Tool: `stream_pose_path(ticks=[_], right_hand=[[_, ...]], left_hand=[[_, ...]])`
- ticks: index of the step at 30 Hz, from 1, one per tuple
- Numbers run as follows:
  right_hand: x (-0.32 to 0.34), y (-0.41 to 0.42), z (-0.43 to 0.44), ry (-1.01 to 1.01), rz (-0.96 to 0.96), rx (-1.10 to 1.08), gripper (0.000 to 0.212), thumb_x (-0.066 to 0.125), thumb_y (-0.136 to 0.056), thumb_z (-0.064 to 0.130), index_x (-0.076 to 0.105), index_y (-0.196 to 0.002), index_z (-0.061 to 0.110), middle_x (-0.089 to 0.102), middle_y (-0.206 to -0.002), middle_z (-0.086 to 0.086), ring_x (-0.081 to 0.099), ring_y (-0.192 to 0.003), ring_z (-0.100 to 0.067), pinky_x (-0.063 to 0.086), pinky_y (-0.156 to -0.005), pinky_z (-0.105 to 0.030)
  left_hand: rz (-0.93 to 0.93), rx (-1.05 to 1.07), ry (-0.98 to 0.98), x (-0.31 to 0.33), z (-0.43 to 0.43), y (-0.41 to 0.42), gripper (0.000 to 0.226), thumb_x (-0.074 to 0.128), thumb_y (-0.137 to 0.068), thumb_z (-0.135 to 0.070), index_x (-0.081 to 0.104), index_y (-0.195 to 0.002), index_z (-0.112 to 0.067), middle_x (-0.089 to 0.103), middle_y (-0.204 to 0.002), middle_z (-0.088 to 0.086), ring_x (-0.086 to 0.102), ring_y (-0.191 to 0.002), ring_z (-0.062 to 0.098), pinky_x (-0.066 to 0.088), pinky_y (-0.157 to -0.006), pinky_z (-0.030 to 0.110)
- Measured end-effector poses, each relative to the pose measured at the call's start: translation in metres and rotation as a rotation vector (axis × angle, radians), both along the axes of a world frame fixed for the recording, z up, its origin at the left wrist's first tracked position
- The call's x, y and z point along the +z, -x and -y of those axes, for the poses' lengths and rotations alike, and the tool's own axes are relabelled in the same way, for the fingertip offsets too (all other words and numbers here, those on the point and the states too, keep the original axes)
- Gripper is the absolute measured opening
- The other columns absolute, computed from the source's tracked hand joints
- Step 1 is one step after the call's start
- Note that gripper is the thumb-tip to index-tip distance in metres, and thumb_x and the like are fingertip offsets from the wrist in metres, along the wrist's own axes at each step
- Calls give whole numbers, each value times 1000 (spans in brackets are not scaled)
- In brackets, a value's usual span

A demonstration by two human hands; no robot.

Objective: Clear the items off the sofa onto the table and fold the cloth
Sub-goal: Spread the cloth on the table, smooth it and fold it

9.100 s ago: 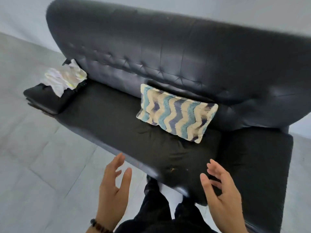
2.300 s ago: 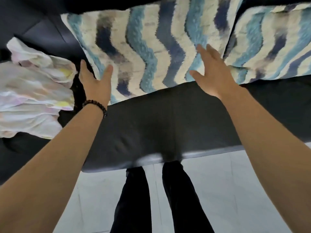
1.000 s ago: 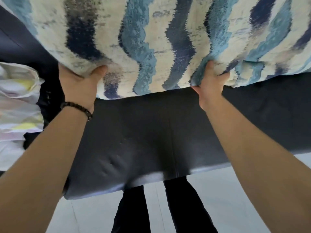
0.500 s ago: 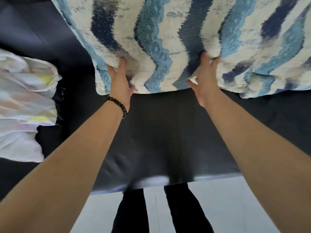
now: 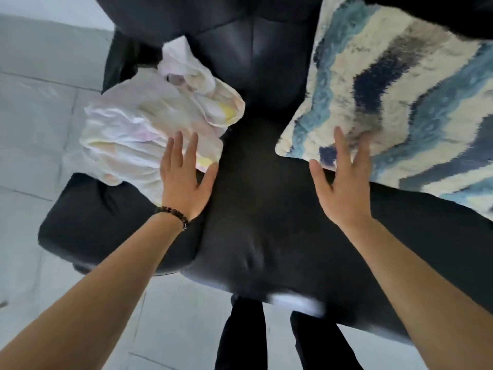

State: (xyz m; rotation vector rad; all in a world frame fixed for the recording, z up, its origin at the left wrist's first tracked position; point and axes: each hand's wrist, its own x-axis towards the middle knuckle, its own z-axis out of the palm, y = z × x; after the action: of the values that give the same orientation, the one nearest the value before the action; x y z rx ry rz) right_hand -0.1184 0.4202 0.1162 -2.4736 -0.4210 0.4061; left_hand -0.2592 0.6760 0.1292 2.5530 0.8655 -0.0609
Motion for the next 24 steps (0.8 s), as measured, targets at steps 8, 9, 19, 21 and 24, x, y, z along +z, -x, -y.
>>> stream_pose_path(ticks=[8,9,19,21,24], right_hand=[[-1,38,-197,-195,93,403,69,50,-101,42,19,-157,17,10,-162,-20,14,-150,-32,32,-117,-41],[-1,46,-218,-192,119,430,72,51,-100,46,18,-157,16,8,-162,-22,12,-150,-34,30,-117,-43],[-34,119,-180,264,-487,475,49,34,-104,45,23,-151,36,63,-124,-11,62,-103,-38,51,-86,-43],[-40,124,-127,428,-591,445,44,32,-103,46,32,-145,34,62,-126,-12,60,-106,-40,50,-89,-46],[-41,123,-45,607,-689,343,38,33,-98,55,52,-118,29,66,-111,-10,61,-97,-36,50,-86,-43]], left_hand=[[-238,499,48,-15,-170,91,96,55,-85,-62,0,-154,-24,54,-134,21,47,-124,42,36,-102,53],[-263,526,103,-19,-166,101,88,53,-88,-60,11,-153,-19,59,-125,22,53,-116,43,40,-98,51],[-124,202,-231,-31,-54,140,29,64,-86,-38,56,-68,-17,49,-57,-4,53,-65,27,30,-77,38],[-131,87,-184,-35,-30,144,17,64,-87,-33,63,-82,-17,58,-65,-3,55,-70,27,28,-78,38],[-227,5,-46,-36,6,147,27,62,-89,-29,66,-113,-17,68,-93,3,57,-91,31,30,-85,42]])
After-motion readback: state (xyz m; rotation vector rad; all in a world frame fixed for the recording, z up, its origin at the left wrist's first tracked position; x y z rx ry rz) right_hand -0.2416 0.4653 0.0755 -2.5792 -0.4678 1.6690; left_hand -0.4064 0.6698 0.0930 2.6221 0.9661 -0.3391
